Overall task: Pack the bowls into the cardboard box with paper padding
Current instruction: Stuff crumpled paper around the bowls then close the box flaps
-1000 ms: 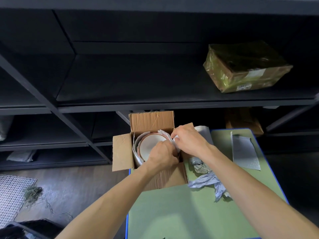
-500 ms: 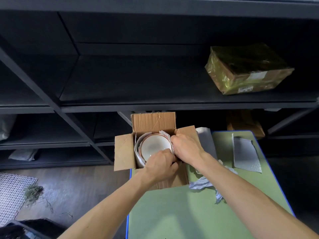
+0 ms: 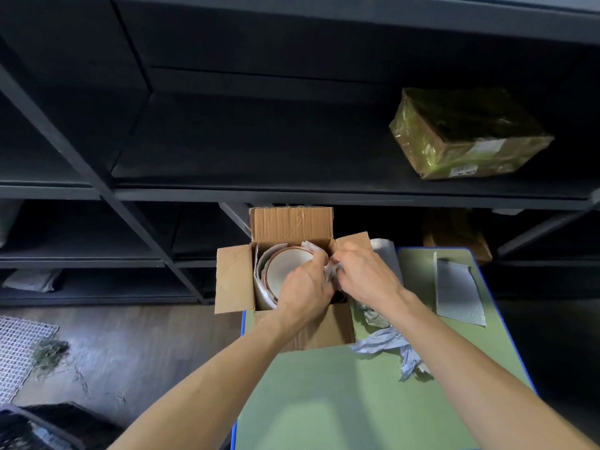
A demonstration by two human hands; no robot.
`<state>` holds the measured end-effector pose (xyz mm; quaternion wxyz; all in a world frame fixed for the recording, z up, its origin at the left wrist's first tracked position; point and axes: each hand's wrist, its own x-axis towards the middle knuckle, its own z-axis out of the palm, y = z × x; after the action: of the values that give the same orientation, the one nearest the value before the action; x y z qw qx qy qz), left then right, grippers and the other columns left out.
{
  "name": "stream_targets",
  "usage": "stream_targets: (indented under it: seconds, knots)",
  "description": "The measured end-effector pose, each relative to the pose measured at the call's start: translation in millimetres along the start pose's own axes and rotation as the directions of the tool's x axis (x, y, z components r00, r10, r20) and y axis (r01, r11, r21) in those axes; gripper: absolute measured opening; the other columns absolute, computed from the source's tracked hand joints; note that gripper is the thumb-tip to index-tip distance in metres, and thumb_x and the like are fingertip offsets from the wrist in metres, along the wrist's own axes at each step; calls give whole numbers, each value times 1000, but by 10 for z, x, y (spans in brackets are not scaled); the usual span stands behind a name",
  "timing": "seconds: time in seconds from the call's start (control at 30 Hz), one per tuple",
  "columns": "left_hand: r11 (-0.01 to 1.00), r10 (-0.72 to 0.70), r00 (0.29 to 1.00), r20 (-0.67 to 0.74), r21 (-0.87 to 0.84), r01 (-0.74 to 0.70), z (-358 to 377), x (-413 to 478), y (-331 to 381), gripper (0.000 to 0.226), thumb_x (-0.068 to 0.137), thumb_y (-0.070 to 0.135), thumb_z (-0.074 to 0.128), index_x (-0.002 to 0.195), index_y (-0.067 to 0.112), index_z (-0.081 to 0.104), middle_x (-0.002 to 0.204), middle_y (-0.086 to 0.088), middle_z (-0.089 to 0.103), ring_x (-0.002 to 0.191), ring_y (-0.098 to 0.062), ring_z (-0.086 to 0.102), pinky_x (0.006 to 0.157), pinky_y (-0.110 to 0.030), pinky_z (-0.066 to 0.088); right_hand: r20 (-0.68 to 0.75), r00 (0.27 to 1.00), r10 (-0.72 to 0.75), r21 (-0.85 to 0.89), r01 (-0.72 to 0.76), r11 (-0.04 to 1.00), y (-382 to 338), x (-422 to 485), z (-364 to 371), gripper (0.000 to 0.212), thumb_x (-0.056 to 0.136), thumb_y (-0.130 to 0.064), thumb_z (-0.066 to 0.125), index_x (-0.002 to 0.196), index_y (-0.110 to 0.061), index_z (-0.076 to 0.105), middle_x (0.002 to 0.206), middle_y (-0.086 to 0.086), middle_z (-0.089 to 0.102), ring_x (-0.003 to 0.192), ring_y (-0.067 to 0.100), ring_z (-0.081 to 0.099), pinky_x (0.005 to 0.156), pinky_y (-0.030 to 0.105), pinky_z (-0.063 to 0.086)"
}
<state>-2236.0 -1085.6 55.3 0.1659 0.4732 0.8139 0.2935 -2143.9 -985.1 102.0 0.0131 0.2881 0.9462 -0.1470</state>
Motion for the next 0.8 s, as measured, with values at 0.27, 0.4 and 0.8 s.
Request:
stream_targets:
  seconds: [0.27, 0.4, 0.8]
  knots:
    - [992, -51, 998, 37, -111, 55, 7, 76, -8, 24, 98, 23, 49, 117, 12, 40, 84, -17, 68, 77, -40, 60, 64, -46, 48, 16, 1000, 11, 12, -11, 1000, 17, 67, 52, 21, 86, -9, 56, 100, -7, 72, 106, 10, 60, 96, 30, 59, 81, 42, 49]
    - [981, -61, 998, 33, -181, 66, 21, 35, -30, 32, 96, 21, 49, 124, 8, 40, 79, -11, 65, 75, -36, 59, 64, -47, 48, -5, 1000, 22, -39, -22, 999, -13, 97, 97, 19, 89, -11, 55, 100, -7, 70, 105, 11, 61, 96, 32, 60, 75, 41, 48]
    - [973, -98, 994, 42, -205, 104, 67, 15, -79, 43, 97, 19, 48, 136, 13, 31, 81, -6, 62, 79, -36, 59, 68, -45, 49, -53, 998, 16, -112, -22, 993, -16, 47, 74, 15, 86, -13, 57, 95, -9, 69, 101, 7, 60, 90, 31, 62, 72, 40, 50]
